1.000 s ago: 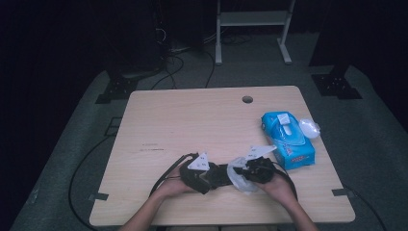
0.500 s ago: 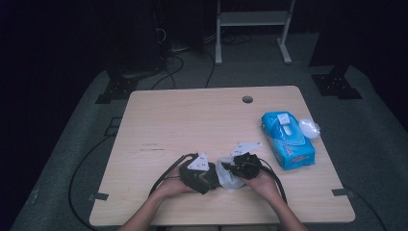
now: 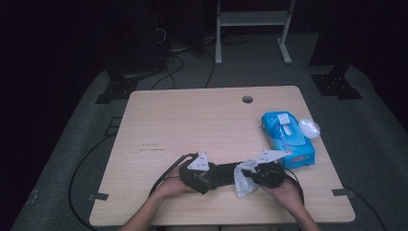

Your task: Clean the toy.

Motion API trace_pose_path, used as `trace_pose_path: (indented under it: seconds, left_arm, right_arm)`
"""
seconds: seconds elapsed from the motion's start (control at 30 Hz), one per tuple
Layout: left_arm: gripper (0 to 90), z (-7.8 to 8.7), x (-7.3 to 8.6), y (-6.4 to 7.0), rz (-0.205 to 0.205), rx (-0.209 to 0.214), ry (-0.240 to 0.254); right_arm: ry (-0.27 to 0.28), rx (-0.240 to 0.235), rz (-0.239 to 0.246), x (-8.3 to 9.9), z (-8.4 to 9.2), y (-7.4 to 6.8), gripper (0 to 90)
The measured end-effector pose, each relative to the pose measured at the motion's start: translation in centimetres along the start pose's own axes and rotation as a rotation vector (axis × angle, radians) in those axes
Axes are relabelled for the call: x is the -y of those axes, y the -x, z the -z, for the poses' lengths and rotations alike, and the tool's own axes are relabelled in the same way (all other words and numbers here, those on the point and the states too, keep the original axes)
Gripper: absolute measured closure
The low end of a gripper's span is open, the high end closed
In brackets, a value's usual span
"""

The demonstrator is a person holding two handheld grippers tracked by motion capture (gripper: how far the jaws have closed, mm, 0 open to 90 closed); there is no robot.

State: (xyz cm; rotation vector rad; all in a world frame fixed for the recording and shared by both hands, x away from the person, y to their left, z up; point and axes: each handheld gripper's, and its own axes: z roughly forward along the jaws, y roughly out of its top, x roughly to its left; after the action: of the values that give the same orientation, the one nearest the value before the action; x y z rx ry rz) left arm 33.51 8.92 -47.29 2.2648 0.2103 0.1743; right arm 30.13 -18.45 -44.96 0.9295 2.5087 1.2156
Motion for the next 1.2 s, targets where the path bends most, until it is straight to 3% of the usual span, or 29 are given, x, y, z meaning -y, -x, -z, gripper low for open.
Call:
trace_pose_path:
  seconds: [0.13,0.23,0.3,0.57,0.63,0.8,1.0,1.13,1.2]
  left_arm:
    - [23.9,0.1,0.1,-0.1,0.01,0.002,0.009]
    - [23.9,0.1,0.1,-0.1,0.016,0.007,0.011]
    - [23.9,0.1,0.0,-0.2,0.02,0.005,0.011]
    - [23.9,0.2,0.1,-0.3,0.025,0.003,0.01]
    - [23.9,0.3,0.2,-0.3,0.018,0.004,0.008]
    - [23.9,0.2,0.1,-0.2,0.012,0.004,0.01]
    - [23.9,0.2,0.1,-0.3,0.019,0.005,0.011]
    - [23.9,0.2,0.2,-0.3,0.013,0.005,0.008]
    - [23.8,0.2,0.2,-0.2,-0.006,0.02,0.007]
  right_arm:
    - [-0.012,0.022,0.007,0.0,0.2,0.5,84.6]
    - [-0.022,0.063,-0.032,0.4,0.6,1.7,84.5]
    - [-0.018,0.054,-0.051,0.4,0.4,2.0,84.5]
    - [0.002,0.048,-0.021,-1.7,-1.7,1.6,84.5]
    - [-0.003,0.07,-0.01,-1.6,-1.4,1.8,84.5]
    - [-0.001,0.072,-0.049,-1.0,-0.7,2.5,84.5]
    - [-0.011,0.058,0.005,-2.2,-1.9,1.6,84.5]
    - [-0.008,0.066,-0.021,-1.3,-0.9,1.7,84.5]
    - [-0.006,0.079,-0.01,-0.6,-0.3,1.4,84.4]
